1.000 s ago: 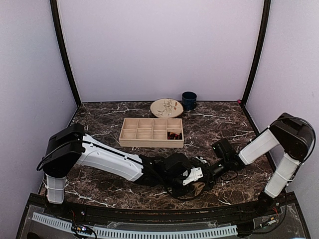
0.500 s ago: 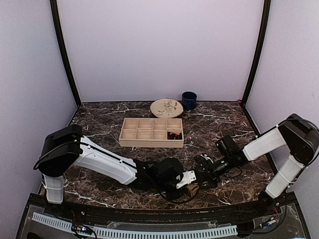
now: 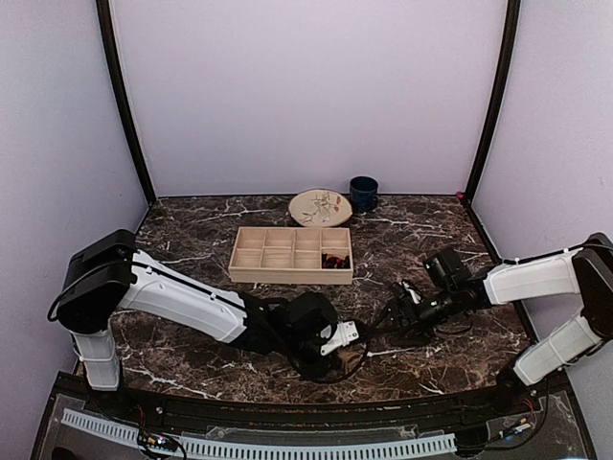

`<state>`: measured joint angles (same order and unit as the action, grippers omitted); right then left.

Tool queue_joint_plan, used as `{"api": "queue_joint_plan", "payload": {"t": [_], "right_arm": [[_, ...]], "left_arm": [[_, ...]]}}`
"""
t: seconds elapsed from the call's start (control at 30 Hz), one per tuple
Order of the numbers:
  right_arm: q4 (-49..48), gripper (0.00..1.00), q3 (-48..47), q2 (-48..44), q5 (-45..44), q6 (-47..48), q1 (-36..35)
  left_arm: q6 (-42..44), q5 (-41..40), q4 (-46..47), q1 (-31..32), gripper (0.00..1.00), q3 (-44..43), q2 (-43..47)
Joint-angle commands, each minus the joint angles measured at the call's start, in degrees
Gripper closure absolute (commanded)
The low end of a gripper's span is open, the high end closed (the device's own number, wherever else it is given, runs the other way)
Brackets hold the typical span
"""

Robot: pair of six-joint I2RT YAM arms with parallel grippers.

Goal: Roll the socks
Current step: Roll the sock at the center of the board, then pick up the sock from the center of the board.

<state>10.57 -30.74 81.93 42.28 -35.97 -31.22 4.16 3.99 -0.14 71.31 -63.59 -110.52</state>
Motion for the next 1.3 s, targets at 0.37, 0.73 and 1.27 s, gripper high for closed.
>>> {"api": "queue_joint_plan", "payload": {"t": [0.37,0.73,1.27], "right_arm": [[5.8,0.0,1.4,-0.4,-22.1,2.6,0.8],[3.9,0.0,-1.4,1.3,-23.1,4.1,0.3],[2.3,0.0,-7.1,4.2,-24.2,4.3,-1.4]], "left_arm": [[-2.1,-6.1,-19.6,-5.5,0.83,-2.0,4.6],[-2.5,-14.3,-23.0,-9.4,0.96,-8.3,6.2],[3.2,-25.9,-32.4,-20.8,1.0,-28.1,1.8]]}}
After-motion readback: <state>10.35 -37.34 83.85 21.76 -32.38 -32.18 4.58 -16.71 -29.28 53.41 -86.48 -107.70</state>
